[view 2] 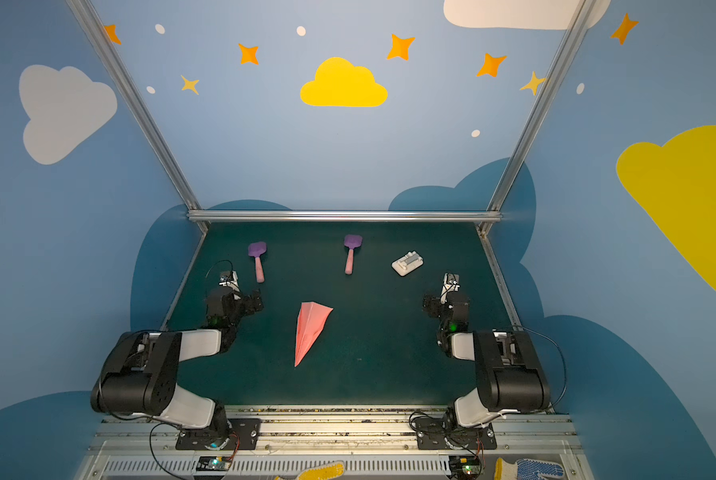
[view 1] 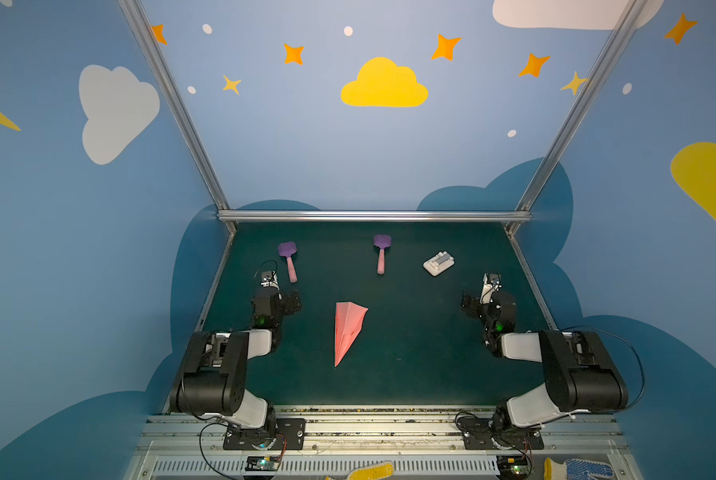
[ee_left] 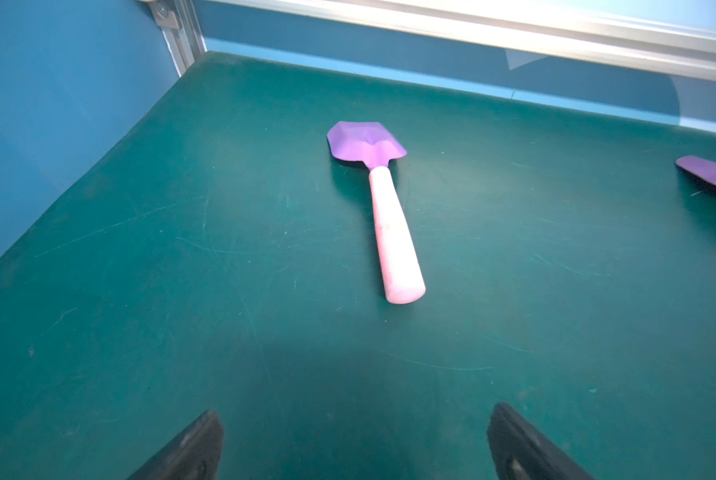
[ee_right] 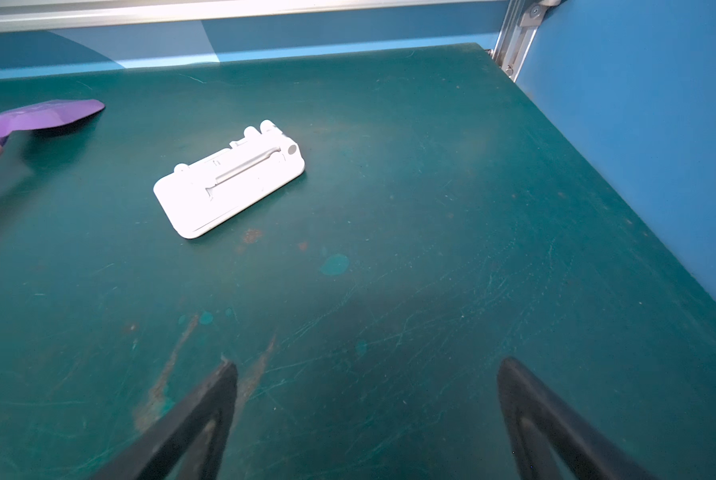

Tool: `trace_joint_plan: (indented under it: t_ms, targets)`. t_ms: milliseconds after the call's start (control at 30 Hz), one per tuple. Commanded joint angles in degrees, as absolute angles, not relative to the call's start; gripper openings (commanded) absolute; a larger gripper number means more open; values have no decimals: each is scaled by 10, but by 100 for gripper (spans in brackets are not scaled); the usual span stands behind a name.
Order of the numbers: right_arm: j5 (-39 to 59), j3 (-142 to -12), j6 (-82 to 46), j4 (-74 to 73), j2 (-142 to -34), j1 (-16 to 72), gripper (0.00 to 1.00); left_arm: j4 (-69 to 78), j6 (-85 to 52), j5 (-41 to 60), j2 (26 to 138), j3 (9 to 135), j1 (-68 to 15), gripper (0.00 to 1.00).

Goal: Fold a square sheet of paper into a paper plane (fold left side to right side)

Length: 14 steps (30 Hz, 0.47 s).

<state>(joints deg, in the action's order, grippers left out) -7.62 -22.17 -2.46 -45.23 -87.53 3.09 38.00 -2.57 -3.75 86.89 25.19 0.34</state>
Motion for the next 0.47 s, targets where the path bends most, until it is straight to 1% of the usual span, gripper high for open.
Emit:
trace_joint_plan:
  t_ms: [0, 367, 433]
  targets:
    - [-68, -230, -17, -456, -864, 32, 96, 386, -19, -22, 875, 260, 7, 100]
    - [-66, -236, -13, -451, -867, 34, 96, 390, -17, -22, 869, 255, 7, 100]
    - [-88, -218, -19, -477, -858, 36, 96, 390, -12, -21, 866, 254, 7, 100]
